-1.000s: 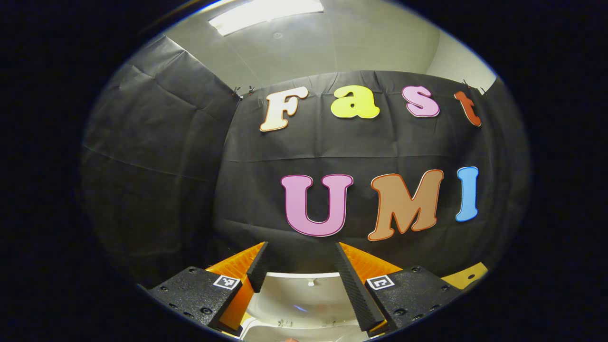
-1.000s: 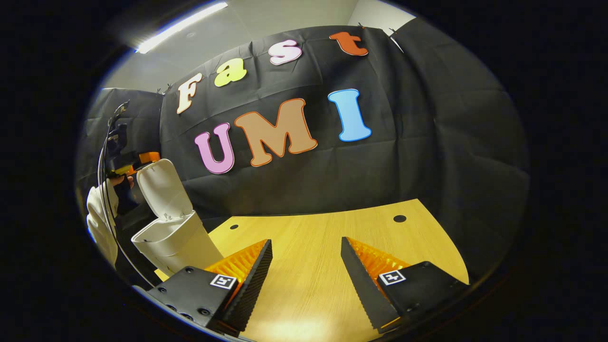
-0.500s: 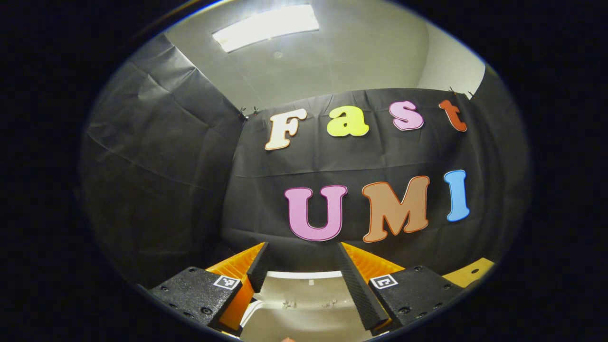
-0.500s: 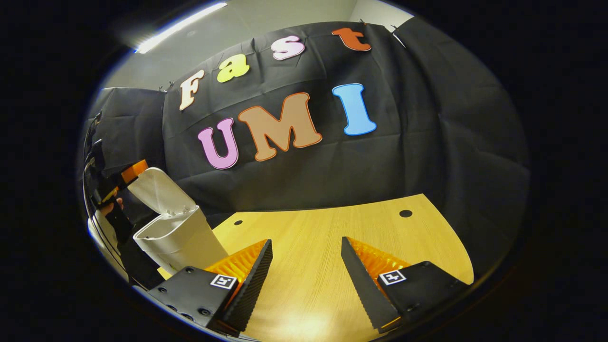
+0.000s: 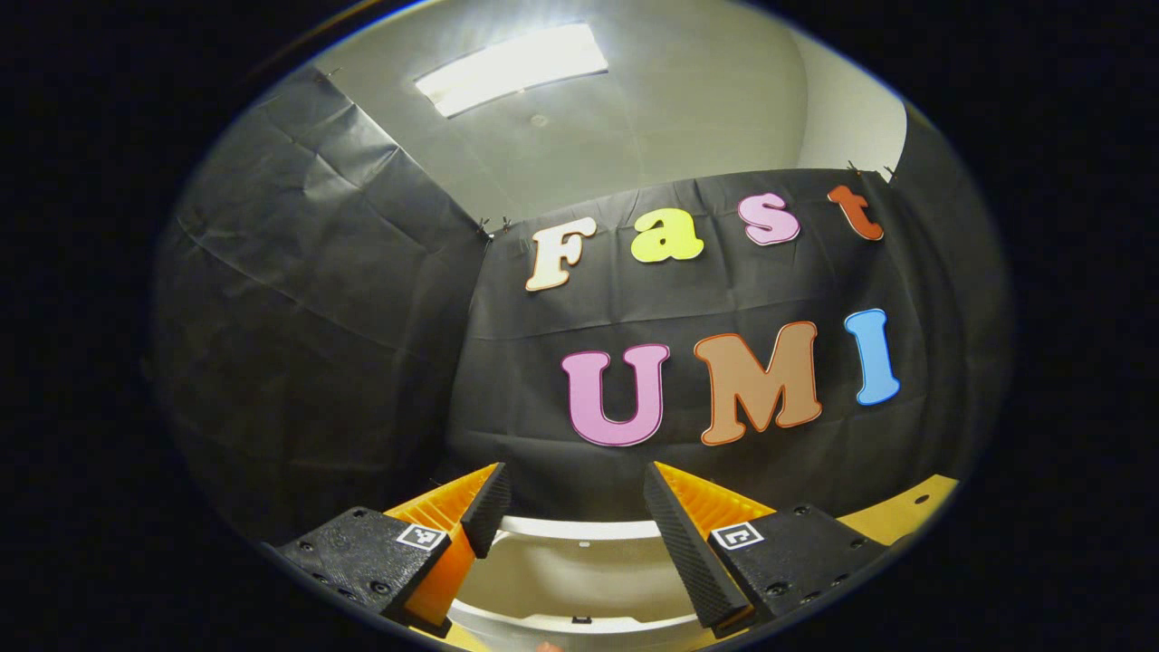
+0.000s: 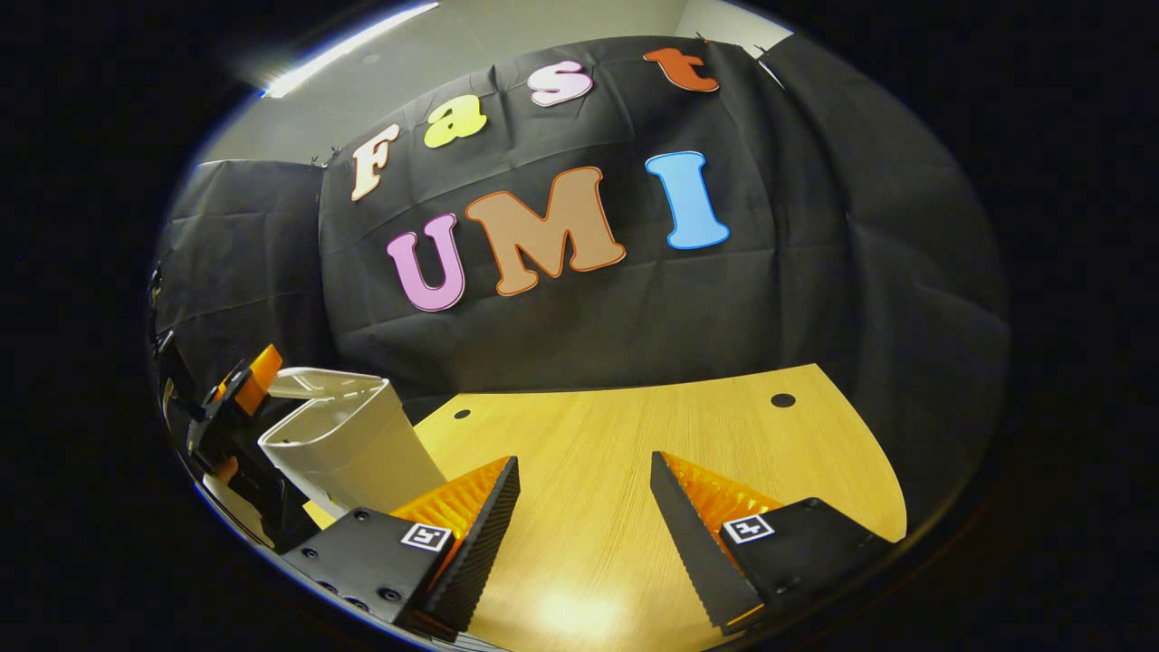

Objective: Press the lid of the desktop garbage bin to open it, pick up the crumpled paper on the desktop and throw it into the bin, then pick up the pop can on the desktop and drop it into the bin, and finally close the garbage bin lid.

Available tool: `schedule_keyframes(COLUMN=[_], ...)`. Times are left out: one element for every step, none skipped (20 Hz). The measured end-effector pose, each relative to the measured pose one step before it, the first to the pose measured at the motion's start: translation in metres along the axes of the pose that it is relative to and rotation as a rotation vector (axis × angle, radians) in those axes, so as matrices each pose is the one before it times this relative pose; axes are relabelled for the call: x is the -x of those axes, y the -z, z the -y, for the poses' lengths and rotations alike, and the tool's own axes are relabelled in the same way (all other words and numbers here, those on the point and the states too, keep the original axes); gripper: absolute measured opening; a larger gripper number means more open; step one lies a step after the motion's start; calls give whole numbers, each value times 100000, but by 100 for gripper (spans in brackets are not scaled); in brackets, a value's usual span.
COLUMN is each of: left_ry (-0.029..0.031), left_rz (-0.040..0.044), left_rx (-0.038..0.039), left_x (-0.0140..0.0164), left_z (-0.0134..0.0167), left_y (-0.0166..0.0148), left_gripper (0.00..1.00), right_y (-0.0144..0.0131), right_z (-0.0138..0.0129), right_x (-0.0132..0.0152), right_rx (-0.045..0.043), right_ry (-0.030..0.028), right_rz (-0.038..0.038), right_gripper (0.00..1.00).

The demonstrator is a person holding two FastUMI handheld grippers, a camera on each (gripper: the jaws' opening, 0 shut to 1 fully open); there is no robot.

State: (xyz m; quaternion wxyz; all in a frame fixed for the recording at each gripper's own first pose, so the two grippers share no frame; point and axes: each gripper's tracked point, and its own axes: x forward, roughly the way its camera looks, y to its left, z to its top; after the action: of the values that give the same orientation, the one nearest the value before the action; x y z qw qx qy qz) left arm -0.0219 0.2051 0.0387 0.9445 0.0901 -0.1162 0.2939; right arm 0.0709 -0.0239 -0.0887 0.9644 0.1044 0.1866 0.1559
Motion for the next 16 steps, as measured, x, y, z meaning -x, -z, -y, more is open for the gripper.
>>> schedule_keyframes(left_ry=[-633, -1805, -104, 566, 676, 706, 100, 97, 82, 5, -86, -96, 8, 200, 274, 528], left_rz=[-2073, -7180, -2187, -1517, 5, 4104, -666, 3424, 1886, 1910, 1692, 655, -411, -249, 873, 308], left_rx=[-368, 1476, 1135, 185, -77, -622, -207, -46, -196, -486, -281, -20, 312, 49, 1210, 1397], left_x=[455, 1192, 162, 282, 130, -27, 109, -90, 218, -103, -140, 59, 53, 147, 97, -131], left_z=[-164, -625, -67, -79, 50, 169, -105, -86, -44, 40, -42, -42, 32, 8, -47, 184], left_y=[963, 3032, 938, 983, 352, -803, 307, -242, 79, -32, -95, -6, 191, 149, -163, -22], left_gripper=[91, 90, 90, 91, 91, 92, 91, 93, 93, 91, 91, 91, 92, 92, 93, 93], right_y=[101, 345, 262, 171, 181, 189, 204, 167, 156, 136, 242, 254, 132, 139, 133, 180], right_z=[-102, -163, -186, -144, -125, -229, -193, -229, -219, -183, -156, -87, 14, -28, 34, -104], right_x=[-34, -72, -57, -94, -65, -74, -46, -58, -59, -67, 13, 34, 44, 35, 24, 25], right_rx=[537, 1294, 477, 385, 387, 369, 366, 402, 404, 407, 396, 489, 267, 151, -124, -345], right_ry=[-206, -67, -285, -288, -312, -394, -436, -475, -414, -206, -168, 79, 188, 264, 191, 12], right_rz=[-193, -896, -690, -673, -686, -656, -588, -552, -520, -512, -428, -460, -319, -224, -145, -122], right_gripper=[93, 93, 93, 93, 93, 93, 93, 93, 93, 93, 93, 93, 93, 93, 93, 93])
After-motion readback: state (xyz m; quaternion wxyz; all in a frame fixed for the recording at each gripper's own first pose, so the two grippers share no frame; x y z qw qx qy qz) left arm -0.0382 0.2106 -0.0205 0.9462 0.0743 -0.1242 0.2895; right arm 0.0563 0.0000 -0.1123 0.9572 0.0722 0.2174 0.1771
